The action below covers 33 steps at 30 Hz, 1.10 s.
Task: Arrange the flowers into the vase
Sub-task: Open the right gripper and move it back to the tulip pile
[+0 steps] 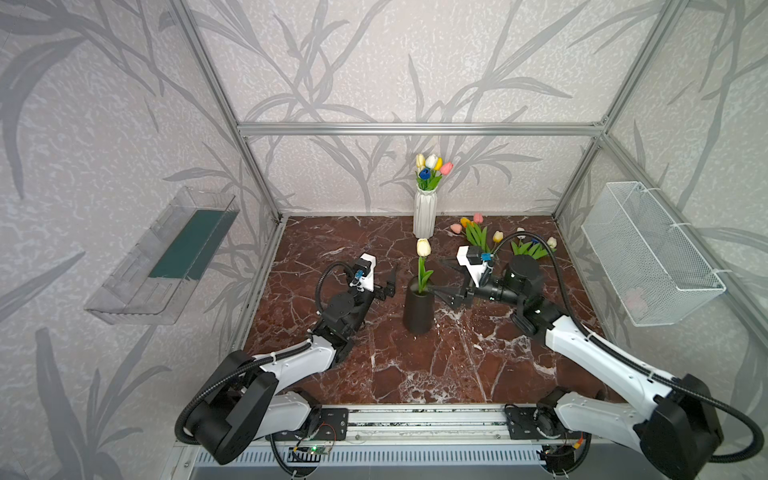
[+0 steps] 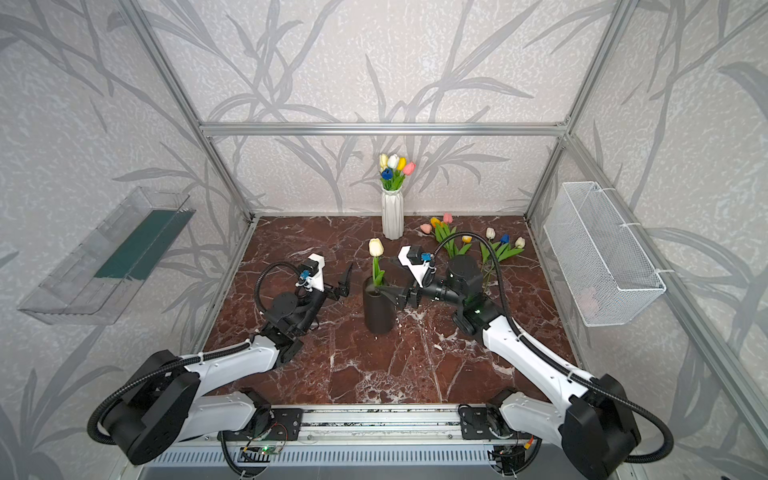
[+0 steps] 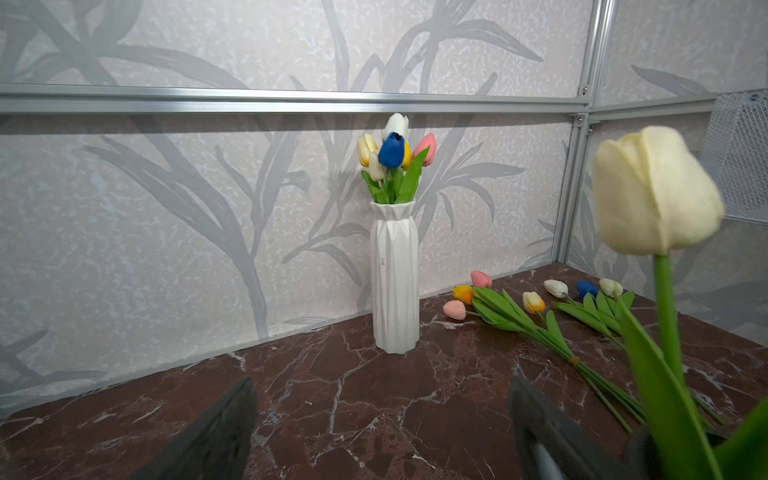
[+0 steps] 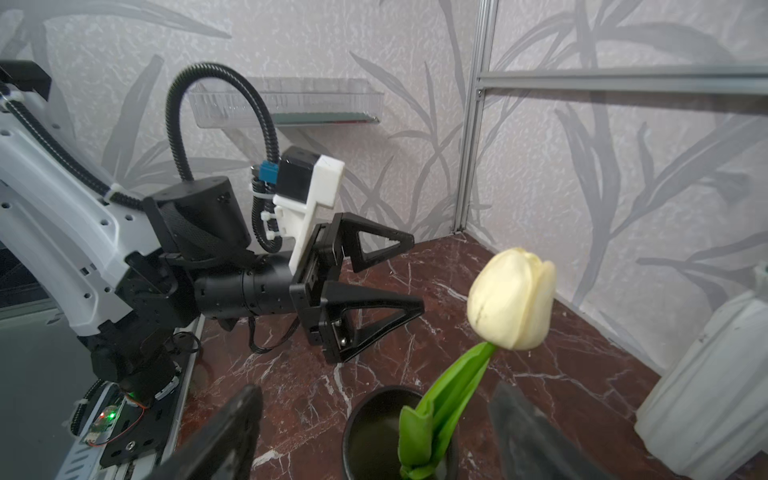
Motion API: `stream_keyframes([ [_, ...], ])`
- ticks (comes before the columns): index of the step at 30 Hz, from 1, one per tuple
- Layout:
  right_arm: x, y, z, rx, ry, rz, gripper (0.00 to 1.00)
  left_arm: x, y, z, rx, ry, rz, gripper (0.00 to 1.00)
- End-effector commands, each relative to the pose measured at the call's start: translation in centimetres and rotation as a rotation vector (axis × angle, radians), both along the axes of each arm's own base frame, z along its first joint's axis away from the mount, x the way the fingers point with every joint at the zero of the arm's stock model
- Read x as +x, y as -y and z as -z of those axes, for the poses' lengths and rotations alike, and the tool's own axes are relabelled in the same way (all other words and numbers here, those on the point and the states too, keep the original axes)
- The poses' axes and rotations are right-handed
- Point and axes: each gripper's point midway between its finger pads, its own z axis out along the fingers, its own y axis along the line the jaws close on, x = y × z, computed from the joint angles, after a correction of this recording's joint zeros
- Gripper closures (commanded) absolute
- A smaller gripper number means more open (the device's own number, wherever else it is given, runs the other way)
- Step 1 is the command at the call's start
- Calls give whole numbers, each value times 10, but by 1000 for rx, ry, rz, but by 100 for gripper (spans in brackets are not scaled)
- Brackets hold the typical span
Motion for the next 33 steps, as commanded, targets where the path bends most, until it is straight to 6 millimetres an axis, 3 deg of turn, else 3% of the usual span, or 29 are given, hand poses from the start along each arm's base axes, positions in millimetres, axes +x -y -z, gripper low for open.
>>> stream_keyframes([
  [1, -2, 19, -8, -21, 57, 84, 7, -5, -9, -16, -84, 61, 3, 6],
  [6, 14, 46, -33, -10, 55, 204, 6, -11, -8, -23, -68, 81, 23, 3],
  [9, 49, 74, -42, 61, -18, 350, 6, -14, -4, -30, -52, 87, 44, 3],
  [11, 86, 101, -33, 117, -148, 516, 10, -14, 3, -29, -16, 53, 70, 4],
  [15, 139, 125, 20, 27, -376, 730, 26, -27, 28, -29, 86, 47, 173, 8],
  [21, 193, 165, 121, -276, -592, 1021, 27, -48, 39, -20, 132, 40, 238, 8],
  [25, 224, 186, 185, -451, -769, 1071, 27, -57, 47, -5, 142, -3, 284, 9],
  [33, 274, 220, 251, -605, -889, 1106, 35, -64, 56, 12, 120, -69, 344, 9],
])
